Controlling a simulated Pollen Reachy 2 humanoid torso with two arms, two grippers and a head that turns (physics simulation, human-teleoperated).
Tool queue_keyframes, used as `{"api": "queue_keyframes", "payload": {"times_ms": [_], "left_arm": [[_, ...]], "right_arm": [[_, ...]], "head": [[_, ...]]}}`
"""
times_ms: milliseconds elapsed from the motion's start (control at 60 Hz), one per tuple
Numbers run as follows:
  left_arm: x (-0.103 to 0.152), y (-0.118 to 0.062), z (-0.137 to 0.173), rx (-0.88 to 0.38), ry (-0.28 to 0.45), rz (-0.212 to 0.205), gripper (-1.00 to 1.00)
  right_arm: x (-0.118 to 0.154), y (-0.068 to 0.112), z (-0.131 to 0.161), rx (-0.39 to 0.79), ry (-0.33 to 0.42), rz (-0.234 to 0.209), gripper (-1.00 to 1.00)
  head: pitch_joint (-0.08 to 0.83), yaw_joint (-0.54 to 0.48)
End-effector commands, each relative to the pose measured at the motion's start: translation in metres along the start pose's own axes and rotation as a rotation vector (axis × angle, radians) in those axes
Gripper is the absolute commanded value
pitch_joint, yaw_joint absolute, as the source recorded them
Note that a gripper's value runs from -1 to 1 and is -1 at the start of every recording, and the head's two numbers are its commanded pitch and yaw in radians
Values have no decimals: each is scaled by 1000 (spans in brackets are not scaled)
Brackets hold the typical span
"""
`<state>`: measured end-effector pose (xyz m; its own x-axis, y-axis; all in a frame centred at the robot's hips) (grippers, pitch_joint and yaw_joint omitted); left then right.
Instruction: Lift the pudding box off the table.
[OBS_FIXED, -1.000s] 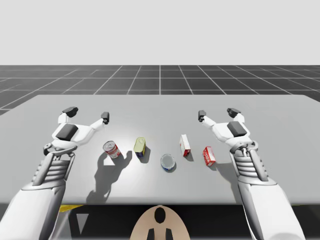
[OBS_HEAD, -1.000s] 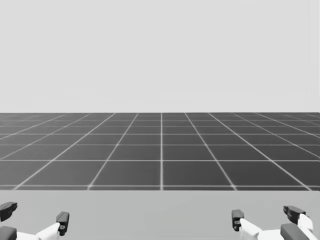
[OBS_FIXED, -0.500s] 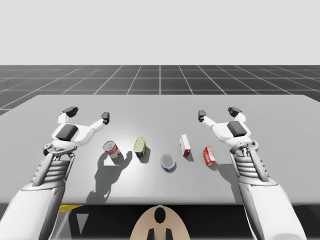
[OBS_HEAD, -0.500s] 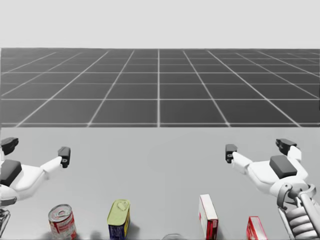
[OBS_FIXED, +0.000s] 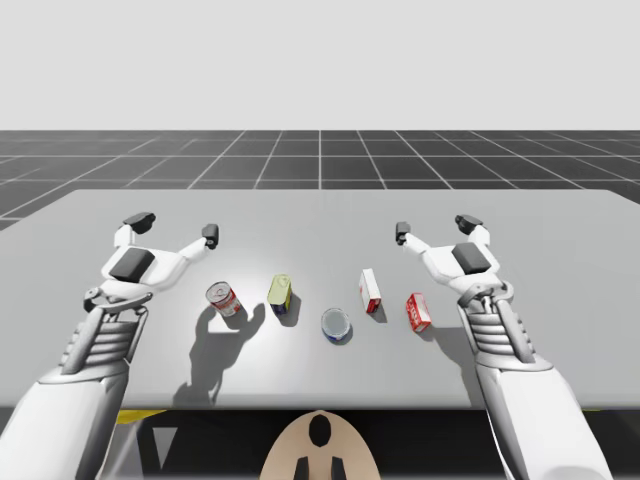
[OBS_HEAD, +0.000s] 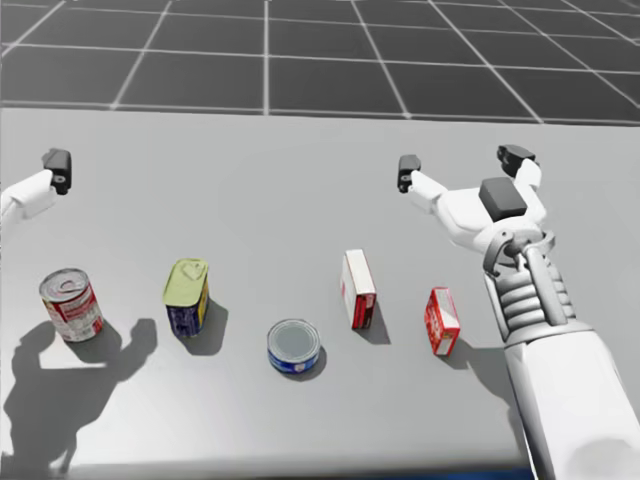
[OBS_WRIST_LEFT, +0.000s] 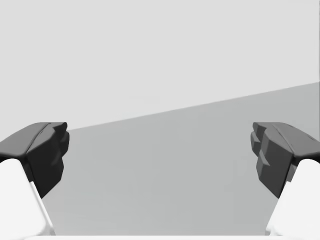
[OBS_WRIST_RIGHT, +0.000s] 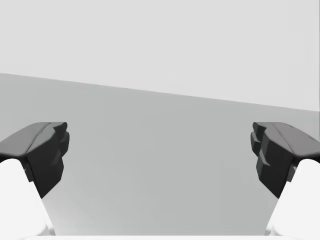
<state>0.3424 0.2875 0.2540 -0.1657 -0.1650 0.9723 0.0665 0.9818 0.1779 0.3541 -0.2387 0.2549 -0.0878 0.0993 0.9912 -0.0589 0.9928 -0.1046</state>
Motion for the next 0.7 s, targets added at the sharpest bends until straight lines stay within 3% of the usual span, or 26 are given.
{"api": "queue_keyframes", "payload": {"times_ms": [17,267,333,383,500,583,700], "left_arm": [[2,0,1,-2,-6,2,-1000],[5,0,2,-1,-16,14,-1000],[6,0,2,-1,-16,14,-1000],[6,0,2,1,-17,17,-1000],[5,0,2,7,-12,20,-1000],[4,0,1,8,-6,16,-1000],[3,0,1,8,-2,14,-1000]], "right_arm": [[-1,1,0,-1,1,4,-1000],[0,4,0,4,5,6,-1000],[5,6,4,-4,25,41,-1000],[14,8,12,21,48,11,-1000],[37,27,37,24,74,16,-1000],[48,44,55,8,51,37,-1000],[54,66,81,26,45,3,-1000]], "head": [[598,-170],[647,-206],[645,-210],[642,-210],[645,-209],[650,-210],[654,-211]]}}
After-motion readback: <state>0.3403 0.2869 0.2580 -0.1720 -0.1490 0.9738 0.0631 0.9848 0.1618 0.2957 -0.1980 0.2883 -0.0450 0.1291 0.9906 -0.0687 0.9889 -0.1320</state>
